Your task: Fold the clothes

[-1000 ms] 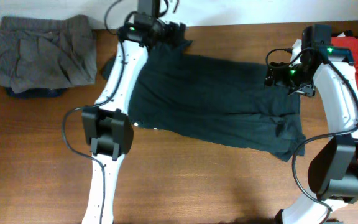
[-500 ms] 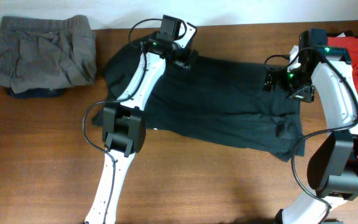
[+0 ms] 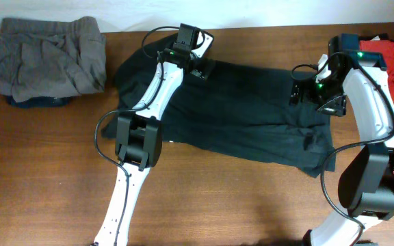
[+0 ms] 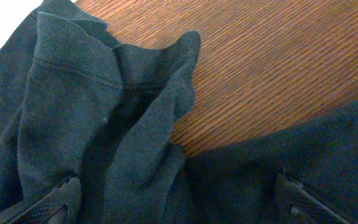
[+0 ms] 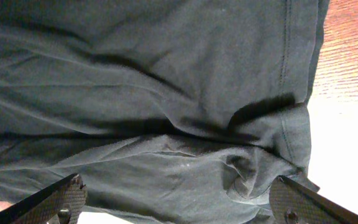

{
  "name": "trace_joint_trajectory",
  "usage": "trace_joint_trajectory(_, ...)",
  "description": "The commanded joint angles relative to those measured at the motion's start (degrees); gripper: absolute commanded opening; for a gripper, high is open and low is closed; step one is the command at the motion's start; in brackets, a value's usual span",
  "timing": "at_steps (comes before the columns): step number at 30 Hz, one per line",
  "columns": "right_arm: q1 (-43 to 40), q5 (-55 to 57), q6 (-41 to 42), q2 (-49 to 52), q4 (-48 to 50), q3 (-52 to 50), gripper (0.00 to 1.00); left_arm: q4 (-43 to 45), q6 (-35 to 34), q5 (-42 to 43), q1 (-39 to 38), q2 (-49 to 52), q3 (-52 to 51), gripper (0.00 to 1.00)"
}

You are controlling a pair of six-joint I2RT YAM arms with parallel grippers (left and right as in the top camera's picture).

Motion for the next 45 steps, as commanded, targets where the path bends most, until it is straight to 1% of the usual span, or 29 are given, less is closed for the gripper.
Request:
trace_joint_trajectory(1, 0.22, -0.33, -0.24, 0.63, -0.26, 0.02, 0.99, -1.22, -0.22, -0.59, 0.26, 0.83, 2.58, 0.98)
trace_joint_trajectory(3, 0.22, -0.33, -0.24, 0.63, -0.22, 0.02, 0.99, -2.78, -1.46, -0.57, 0.26, 0.83, 4.31, 0.98)
trace_joint_trajectory(5, 0.22, -0.31, -0.26, 0.63, -0.2, 0.0, 0.99, -5.66, -1.66, -0.57, 0.26, 0.83, 9.07, 0.98)
trace_joint_trajectory(8, 0.22, -0.31, -0.26, 0.7, 0.07, 0.02, 0.99, -5.68, -1.66, -0.57, 0.26, 0.83, 11.96, 0.98)
trace_joint_trajectory(15, 0.22, -0.31, -0.26, 0.79, 0.9, 0.0, 0.98, -3.34, -1.62, -0.59, 0.76, 1.73, 11.65, 0.97)
trace_joint_trajectory(17, 0.22, -0.31, -0.26, 0.9, 0.9, 0.0, 0.99, -1.86, -1.62, -0.57, 1.05, 2.8, 11.65, 0.93)
trace_joint_trajectory(19, 0.22, -0.31, -0.26, 1.01, 0.85, 0.0, 0.99, -0.22, -1.62, -0.57, 1.38, 4.2, 11.65, 0.93)
trace_joint_trajectory(26, 0.22, -0.31, -0.24, 1.01, 0.68, 0.0, 0.99, 1.05, -1.64, -0.09, 2.49, 5.92, 11.65, 0.93)
trace_joint_trajectory(29, 0.22, -0.33, -0.24, 1.01, 0.66, 0.0, 0.99, 0.85, -1.64, 2.97, 2.86, 6.71, 11.65, 0.93)
trace_joint_trajectory(36, 0.22, -0.31, -0.24, 1.01, 0.72, 0.0, 0.99, 0.37, -1.62, 3.32, 2.86, 7.06, 11.61, 0.93)
trace_joint_trajectory(39, 0.22, -0.31, -0.24, 1.01, 0.9, 0.0, 0.99, 0.37, -1.62, 5.44, 2.86, 7.06, 11.61, 0.92)
trace_joint_trajectory(45, 0.22, -0.33, -0.24, 1.01, 0.83, 0.0, 0.99, 0.31, -1.6, 5.25, 2.91, 7.08, 11.56, 0.92)
